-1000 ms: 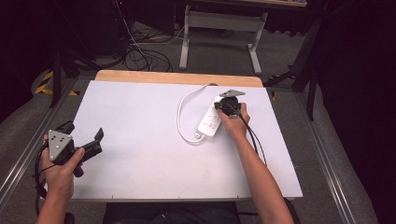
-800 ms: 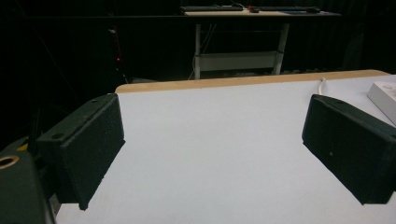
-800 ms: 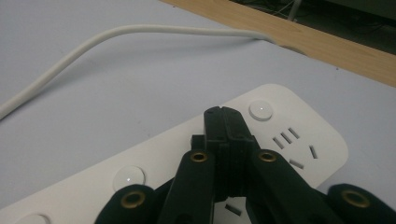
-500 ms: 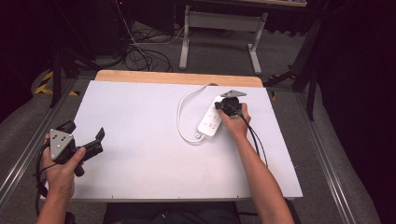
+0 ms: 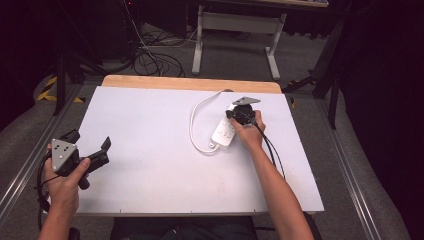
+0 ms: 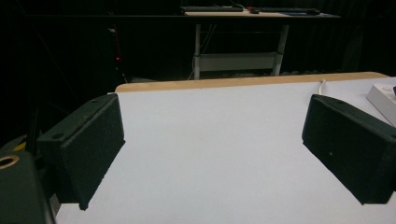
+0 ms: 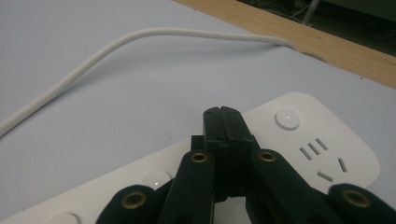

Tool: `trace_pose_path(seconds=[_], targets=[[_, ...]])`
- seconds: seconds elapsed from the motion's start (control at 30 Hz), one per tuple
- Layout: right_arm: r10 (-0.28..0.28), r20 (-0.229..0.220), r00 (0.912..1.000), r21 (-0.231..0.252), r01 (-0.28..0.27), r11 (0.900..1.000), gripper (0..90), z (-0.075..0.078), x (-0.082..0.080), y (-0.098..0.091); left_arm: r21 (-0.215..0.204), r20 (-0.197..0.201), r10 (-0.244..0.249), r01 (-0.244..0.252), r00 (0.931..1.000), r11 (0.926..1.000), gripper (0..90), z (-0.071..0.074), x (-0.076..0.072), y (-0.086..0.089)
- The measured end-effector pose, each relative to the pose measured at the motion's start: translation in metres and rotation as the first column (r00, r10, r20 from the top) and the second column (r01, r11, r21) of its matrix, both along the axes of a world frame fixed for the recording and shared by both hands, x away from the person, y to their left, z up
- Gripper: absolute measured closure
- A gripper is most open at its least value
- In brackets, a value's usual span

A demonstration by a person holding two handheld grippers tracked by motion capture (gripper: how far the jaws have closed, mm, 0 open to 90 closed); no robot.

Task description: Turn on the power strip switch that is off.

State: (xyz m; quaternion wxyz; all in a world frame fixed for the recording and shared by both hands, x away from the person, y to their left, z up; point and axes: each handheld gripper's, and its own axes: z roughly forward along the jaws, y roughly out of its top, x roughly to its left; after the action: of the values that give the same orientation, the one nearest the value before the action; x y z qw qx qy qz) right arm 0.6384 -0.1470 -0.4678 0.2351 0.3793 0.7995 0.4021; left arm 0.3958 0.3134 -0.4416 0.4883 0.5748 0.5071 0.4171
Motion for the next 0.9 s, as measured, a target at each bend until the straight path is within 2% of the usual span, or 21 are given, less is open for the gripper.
trace_pose_path(seconds=[0.2,0.3,0.37,0.43,0.6,0.77,0.9], targets=[[-0.009,-0.002,1.0,0.03,0.009,0.9995,90.0,-0.001,0.0,-0.002,0.0,0.003,0.002,-0.002,1.0,1.0,6.3,0.0,0.001,0.0],[-0.011,0.002,0.9999,0.02,0.011,0.9997,90.0,-0.001,0.0,-0.001,0.003,0.001,-0.002,0.002,1.0,1.0,6.3,0.0,0.001,0.0],[-0.021,-0.002,0.9998,0.039,0.021,0.999,90.0,-0.001,0.0,-0.003,0.002,0.002,-0.003,0.003,1.0,1.0,6.3,0.0,0.001,0.0],[-0.025,0.004,0.9997,0.039,0.024,0.9989,90.0,-0.001,0.0,-0.005,-0.002,0.003,-0.003,0.003,1.0,1.0,6.3,0.0,0.001,0.0],[-0.024,-0.014,0.9996,0.041,0.025,0.9989,90.0,-0.001,0.0,-0.003,-0.007,0.003,-0.004,0.004,1.0,1.0,6.3,0.0,0.001,-0.001],[-0.063,-0.032,0.9975,0.047,0.064,0.9968,90.0,0.0,0.002,-0.011,-0.006,0.003,-0.005,0.005,1.0,1.0,6.3,0.0,0.001,-0.001],[-0.058,-0.03,0.9979,0.04,0.059,0.9974,90.0,0.0,0.003,-0.012,-0.007,0.0,-0.006,0.006,1.0,1.0,6.3,0.0,0.002,-0.001]])
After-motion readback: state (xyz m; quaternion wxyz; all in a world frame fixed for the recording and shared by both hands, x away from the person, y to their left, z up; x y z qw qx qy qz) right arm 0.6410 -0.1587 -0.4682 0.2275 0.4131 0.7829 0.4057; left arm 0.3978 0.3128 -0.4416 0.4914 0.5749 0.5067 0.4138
